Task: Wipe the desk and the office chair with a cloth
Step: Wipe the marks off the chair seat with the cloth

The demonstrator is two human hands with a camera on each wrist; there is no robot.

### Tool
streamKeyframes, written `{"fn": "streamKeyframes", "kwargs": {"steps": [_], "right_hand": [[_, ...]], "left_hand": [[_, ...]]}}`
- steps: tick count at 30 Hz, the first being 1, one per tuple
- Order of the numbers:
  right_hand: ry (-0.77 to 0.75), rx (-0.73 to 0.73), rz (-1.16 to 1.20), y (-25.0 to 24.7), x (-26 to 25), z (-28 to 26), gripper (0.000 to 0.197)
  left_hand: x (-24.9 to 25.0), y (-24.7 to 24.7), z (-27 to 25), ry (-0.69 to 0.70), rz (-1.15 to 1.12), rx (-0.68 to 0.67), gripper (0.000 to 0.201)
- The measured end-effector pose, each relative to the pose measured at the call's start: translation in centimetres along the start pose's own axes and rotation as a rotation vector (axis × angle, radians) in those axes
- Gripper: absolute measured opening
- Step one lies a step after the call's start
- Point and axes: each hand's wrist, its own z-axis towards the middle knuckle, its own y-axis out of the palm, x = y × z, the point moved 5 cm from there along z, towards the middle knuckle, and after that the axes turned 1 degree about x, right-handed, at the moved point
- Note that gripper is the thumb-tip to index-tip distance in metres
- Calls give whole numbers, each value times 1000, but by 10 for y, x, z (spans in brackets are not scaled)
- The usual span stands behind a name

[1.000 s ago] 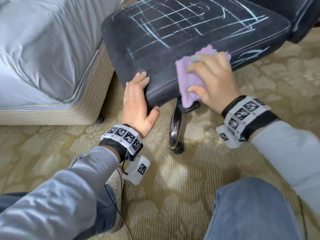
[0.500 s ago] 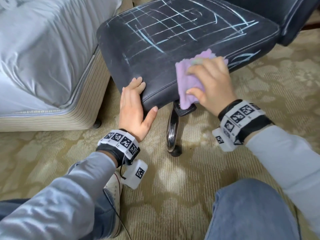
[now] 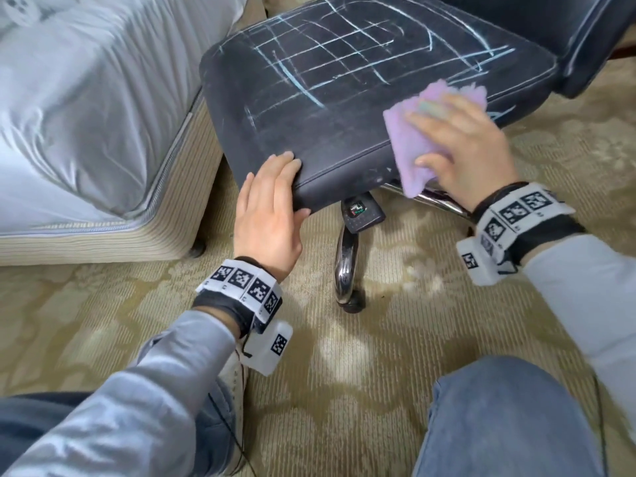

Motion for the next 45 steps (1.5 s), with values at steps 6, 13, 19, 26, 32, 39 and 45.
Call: {"fn": "streamKeyframes", "kwargs": {"steps": [6, 13, 19, 26, 32, 39, 45], "right_hand": [[-156, 4, 128, 27, -61, 6, 59], [-112, -51, 147, 25, -46, 11, 62], [115, -38, 36, -12, 27, -6, 61], [-192, -35, 146, 53, -106, 25, 65], [-110, -70, 144, 15, -44, 12, 54], [7, -101, 96, 14, -47, 14, 62], [-146, -78, 118, 45, -105, 26, 65]], "left_hand": [[26, 14, 11, 15, 125, 9, 80], [4, 11, 23, 19, 125, 19, 72], [0, 12, 23, -10, 68, 67, 63], [12, 23, 26, -79, 117, 189, 40], [2, 16, 28, -35, 124, 112, 52], [10, 17, 28, -134, 82, 104, 55], [6, 14, 31, -172, 84, 84, 55]]}}
